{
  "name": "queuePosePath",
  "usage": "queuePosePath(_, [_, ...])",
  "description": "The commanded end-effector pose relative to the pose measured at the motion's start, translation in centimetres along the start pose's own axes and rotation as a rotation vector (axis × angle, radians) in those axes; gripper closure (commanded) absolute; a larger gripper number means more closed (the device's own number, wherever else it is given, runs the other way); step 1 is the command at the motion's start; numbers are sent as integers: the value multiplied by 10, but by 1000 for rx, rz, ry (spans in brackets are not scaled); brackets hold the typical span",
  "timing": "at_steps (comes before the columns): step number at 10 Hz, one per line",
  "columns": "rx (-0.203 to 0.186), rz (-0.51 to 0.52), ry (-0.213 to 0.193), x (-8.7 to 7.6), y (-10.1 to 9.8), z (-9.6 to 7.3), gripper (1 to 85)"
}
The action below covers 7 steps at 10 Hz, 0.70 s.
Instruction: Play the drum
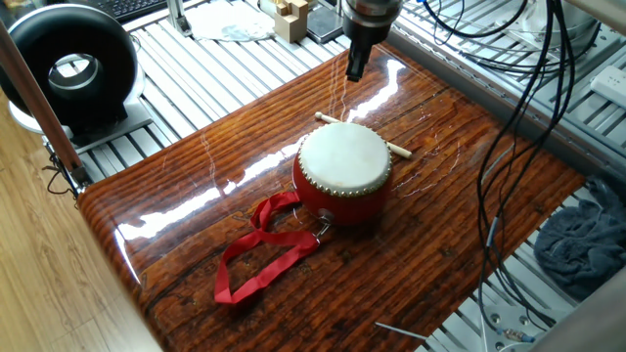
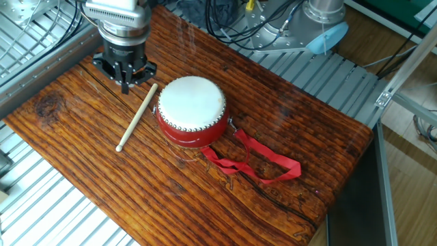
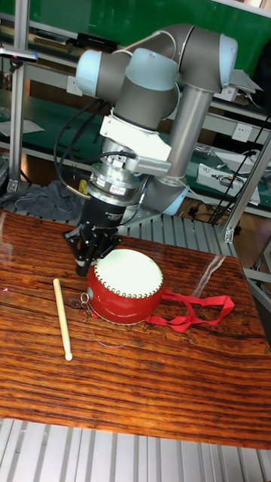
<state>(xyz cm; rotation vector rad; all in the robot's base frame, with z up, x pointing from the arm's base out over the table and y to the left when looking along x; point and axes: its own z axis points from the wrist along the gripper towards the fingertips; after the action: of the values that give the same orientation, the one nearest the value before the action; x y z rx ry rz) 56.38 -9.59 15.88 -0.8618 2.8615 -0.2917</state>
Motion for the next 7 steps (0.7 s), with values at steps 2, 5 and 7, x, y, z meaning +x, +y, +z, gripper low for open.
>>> queuePosePath(2, [125, 84, 156, 42, -32, -6, 847])
queuePosePath(5, [6, 125, 60, 17, -6, 2, 847])
queuePosePath(7, [49, 157, 128, 36, -31, 14, 847])
